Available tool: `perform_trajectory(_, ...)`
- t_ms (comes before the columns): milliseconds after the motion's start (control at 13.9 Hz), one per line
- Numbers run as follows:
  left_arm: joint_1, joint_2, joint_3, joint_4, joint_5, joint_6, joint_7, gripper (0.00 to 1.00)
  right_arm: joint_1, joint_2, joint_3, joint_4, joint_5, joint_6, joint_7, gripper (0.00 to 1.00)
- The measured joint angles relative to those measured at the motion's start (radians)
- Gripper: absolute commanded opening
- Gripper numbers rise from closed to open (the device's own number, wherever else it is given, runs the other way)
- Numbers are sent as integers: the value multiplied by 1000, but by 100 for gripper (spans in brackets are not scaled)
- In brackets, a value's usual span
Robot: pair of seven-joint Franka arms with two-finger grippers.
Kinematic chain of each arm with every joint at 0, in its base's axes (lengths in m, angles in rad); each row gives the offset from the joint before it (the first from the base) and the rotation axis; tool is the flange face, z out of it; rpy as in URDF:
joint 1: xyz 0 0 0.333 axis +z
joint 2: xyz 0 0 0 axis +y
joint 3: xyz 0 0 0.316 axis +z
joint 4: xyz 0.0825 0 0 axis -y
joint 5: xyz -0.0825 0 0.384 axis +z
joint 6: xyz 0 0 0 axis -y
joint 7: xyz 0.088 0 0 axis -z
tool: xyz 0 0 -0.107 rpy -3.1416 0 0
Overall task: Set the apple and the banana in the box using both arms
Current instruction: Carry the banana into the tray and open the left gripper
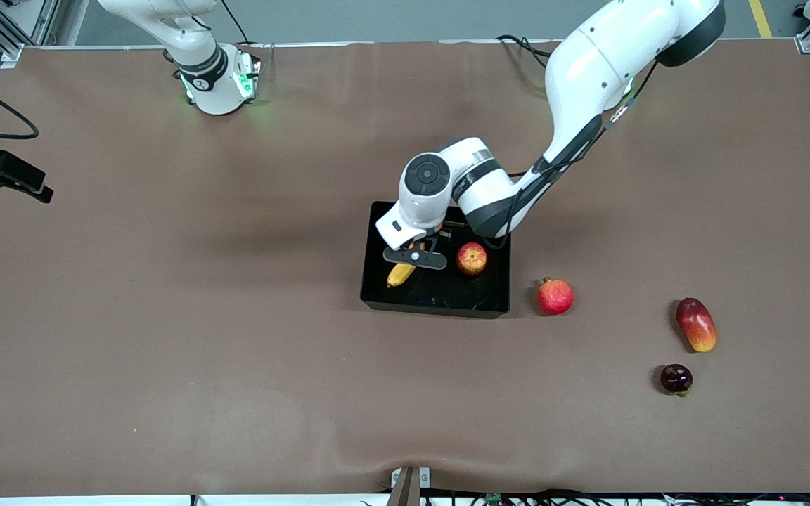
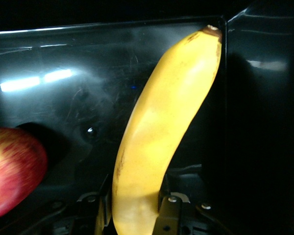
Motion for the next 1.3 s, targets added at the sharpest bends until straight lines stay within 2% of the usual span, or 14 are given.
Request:
perform_trajectory(72, -26, 16, 28, 11, 0, 6, 0, 20, 2, 1, 0, -3, 0, 0, 0, 100)
perform_trajectory(288, -115, 47, 117, 32, 0, 38, -16, 36, 1, 3, -2, -4, 0, 0, 0, 100)
perform_trajectory(360, -128, 50, 128, 39, 0, 39, -18, 50, 1, 3, -2, -4, 0, 1, 0, 100)
perform_trajectory(432, -132, 50, 129, 42, 0, 39, -18, 84, 1, 3, -2, -4, 0, 3, 0, 100)
perform_trajectory(504, -133, 52, 130, 42, 0, 41, -19, 100, 2, 3, -2, -4, -1, 4, 0, 100)
perform_trajectory(1008, -129, 52, 133, 75, 0, 57, -20, 100, -14, 3, -10, -3, -4, 14, 0, 100)
perform_trajectory(1296, -64, -33, 137, 101, 0, 33, -20, 100, -20, 3, -12, -3, -4, 20, 0, 100)
